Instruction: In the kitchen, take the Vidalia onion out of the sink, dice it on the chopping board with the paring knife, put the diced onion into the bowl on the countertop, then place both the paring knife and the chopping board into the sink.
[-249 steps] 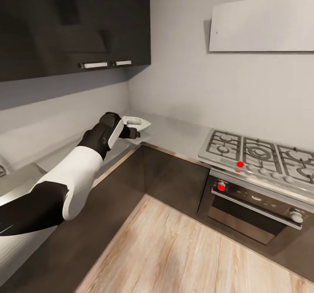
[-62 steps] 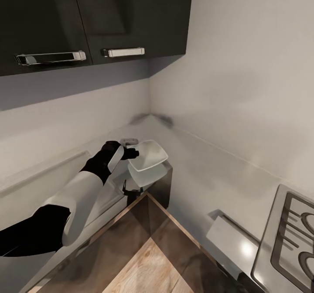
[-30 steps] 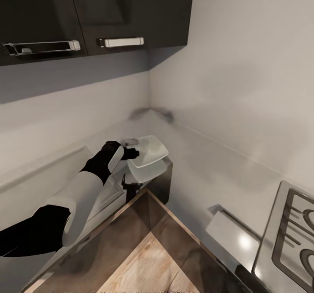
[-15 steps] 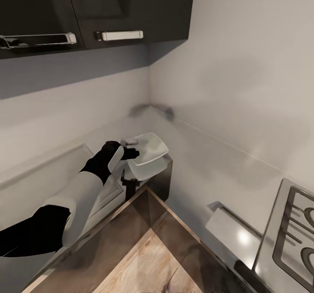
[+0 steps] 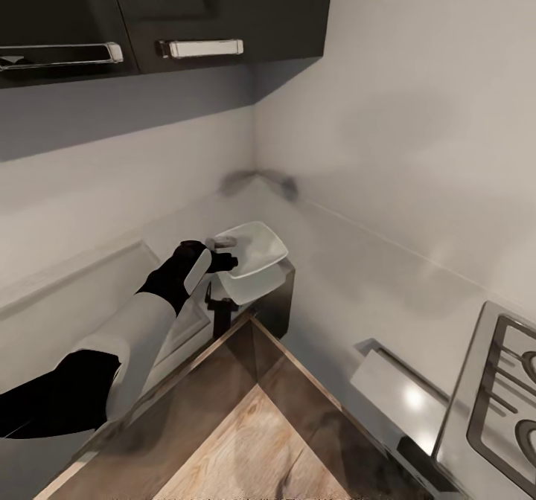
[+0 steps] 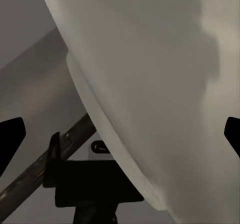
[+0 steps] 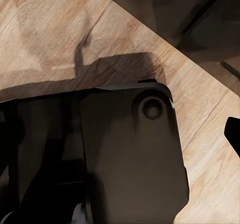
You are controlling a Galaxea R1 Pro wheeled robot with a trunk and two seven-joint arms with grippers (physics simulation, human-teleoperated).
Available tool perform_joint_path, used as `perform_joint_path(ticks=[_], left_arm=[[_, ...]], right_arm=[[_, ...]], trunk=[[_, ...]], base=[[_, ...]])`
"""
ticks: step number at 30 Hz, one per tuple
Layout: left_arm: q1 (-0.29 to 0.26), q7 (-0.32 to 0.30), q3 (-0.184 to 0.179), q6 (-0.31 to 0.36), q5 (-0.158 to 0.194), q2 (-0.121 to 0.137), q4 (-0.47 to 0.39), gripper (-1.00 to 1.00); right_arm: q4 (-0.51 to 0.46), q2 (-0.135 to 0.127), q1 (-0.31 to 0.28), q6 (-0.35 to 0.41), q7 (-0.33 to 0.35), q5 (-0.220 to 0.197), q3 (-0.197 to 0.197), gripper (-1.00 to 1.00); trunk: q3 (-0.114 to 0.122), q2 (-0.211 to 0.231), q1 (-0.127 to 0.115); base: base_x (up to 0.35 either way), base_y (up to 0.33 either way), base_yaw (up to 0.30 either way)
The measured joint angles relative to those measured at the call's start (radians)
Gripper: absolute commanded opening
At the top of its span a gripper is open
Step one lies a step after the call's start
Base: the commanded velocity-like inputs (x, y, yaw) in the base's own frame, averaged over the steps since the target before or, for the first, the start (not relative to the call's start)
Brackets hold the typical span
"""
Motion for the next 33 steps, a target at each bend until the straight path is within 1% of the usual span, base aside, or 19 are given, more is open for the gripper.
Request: perform_joint_path(ticks=[18,19,22,26,33], left_arm=[[0.0,0.003,0.0,0.0,0.001,0.0,-0.001,1.0],[0.0,0.004,0.0,0.0,0.001,0.0,-0.004,-1.0],[0.0,0.004,0.0,0.0,0.001,0.0,-0.011,-1.0],[0.0,0.005,0.0,-0.001,0.014,0.0,-0.012,-1.0],[0.0,0.004,0.002,-0.002,0.021,0.011,-0.013,-1.0]], right_arm=[[0.0,-0.001,0.0,0.001,0.0,0.0,0.0,1.0],[0.0,-0.001,0.0,0.001,0.0,0.0,0.0,1.0],[0.0,-0.001,0.0,0.001,-0.001,0.0,0.0,1.0],[0.001,0.0,0.0,0.001,-0.001,0.0,0.0,1.0],[0.001,-0.002,0.0,0.001,-0.002,0.0,0.0,1.0]], trunk=[[-0.027,0.0,0.0],[-0.027,0.0,0.0],[-0.027,0.0,0.0],[-0.027,0.0,0.0],[-0.027,0.0,0.0]], base=[[0.0,0.0,0.0],[0.0,0.0,0.0],[0.0,0.0,0.0],[0.0,0.0,0.0],[0.0,0.0,0.0]])
